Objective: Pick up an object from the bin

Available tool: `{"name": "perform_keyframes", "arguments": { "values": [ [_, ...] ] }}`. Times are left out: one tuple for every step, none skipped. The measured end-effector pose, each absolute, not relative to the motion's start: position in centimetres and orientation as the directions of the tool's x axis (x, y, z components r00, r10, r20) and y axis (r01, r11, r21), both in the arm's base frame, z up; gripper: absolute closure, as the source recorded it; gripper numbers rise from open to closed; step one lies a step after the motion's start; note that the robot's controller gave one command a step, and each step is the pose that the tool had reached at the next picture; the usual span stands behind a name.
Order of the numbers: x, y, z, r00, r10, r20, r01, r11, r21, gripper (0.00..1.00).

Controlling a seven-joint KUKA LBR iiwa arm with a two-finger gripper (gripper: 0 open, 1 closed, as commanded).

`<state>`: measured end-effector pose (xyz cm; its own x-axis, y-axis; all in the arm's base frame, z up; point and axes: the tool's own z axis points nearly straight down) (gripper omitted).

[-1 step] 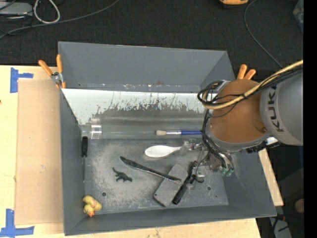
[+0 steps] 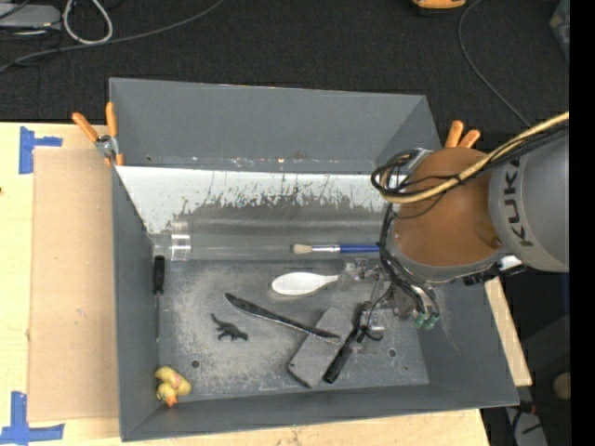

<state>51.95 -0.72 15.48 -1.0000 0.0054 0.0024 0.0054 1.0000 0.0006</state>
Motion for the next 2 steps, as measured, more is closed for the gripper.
{"name": "perform_keyframes", "arguments": {
  "values": [
    [50.16, 1.03, 9.45, -0.977, -0.212, -0.001, -0.212, 0.977, 0.001, 0.00],
    [49.69, 1.87, 10.06, -0.946, -0.324, 0.004, -0.324, 0.946, 0.002, 0.00]
  ]
}}
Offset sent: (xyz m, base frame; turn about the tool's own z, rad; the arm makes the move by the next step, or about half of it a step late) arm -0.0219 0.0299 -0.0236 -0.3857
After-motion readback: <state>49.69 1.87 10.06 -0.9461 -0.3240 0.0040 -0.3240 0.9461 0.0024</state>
